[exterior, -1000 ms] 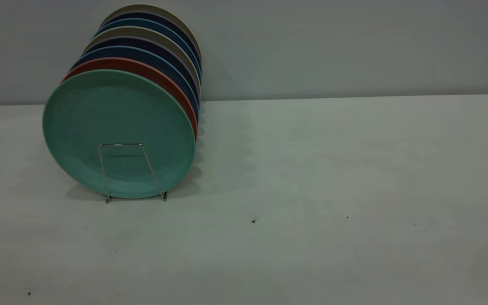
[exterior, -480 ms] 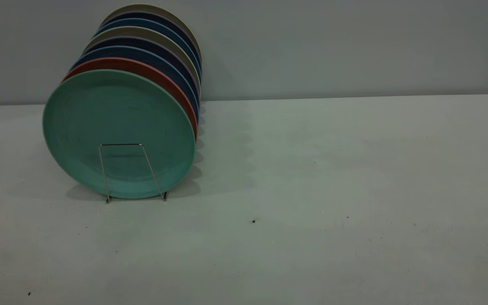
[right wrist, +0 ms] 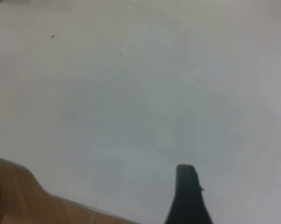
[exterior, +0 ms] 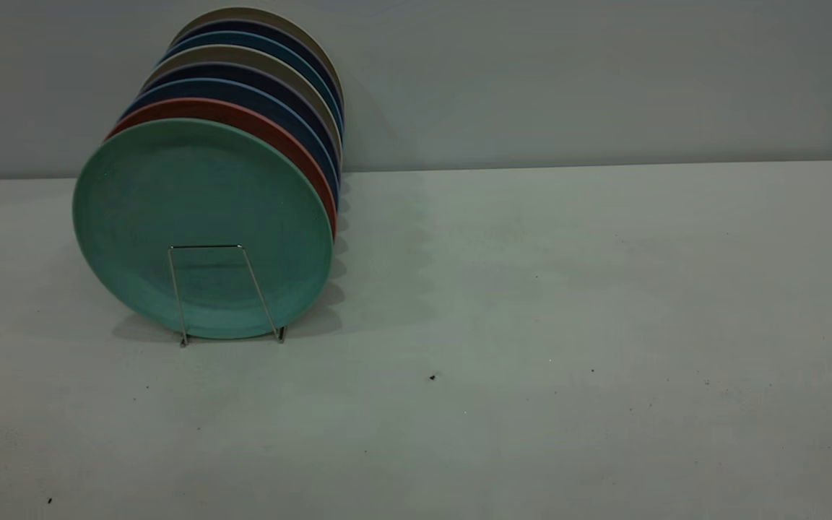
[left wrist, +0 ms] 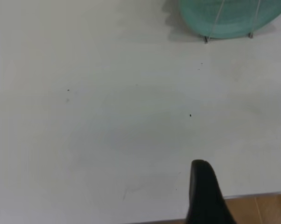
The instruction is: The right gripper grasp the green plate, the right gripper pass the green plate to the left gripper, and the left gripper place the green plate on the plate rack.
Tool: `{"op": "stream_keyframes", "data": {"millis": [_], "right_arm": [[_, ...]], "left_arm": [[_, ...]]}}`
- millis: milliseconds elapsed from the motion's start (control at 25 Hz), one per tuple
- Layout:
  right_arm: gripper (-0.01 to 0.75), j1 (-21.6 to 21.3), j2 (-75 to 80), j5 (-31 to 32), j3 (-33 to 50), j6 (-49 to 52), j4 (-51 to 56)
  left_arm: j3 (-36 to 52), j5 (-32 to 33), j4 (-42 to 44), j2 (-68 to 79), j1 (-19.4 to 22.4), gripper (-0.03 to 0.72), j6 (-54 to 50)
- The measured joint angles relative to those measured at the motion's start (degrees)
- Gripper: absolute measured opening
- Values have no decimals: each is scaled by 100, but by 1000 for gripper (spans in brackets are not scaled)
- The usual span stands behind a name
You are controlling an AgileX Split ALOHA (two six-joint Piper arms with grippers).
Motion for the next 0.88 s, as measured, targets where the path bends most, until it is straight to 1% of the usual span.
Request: {"op": "stream_keyframes", "data": {"millis": [200,400,640,880], "right_arm": [[569,0,0,0,0,18,-23],[569,0,0,-6,0,152,-128],[569,0,0,-6,0,156,-135],[569,0,0,-10,0,156,-140]], "left_arm": [[0,0,-251,0,0,468,355],[0,0,-589,0,0,438,555],[0,0,-618,0,0,400,575],[0,0,-623,0,0,394,581]]}}
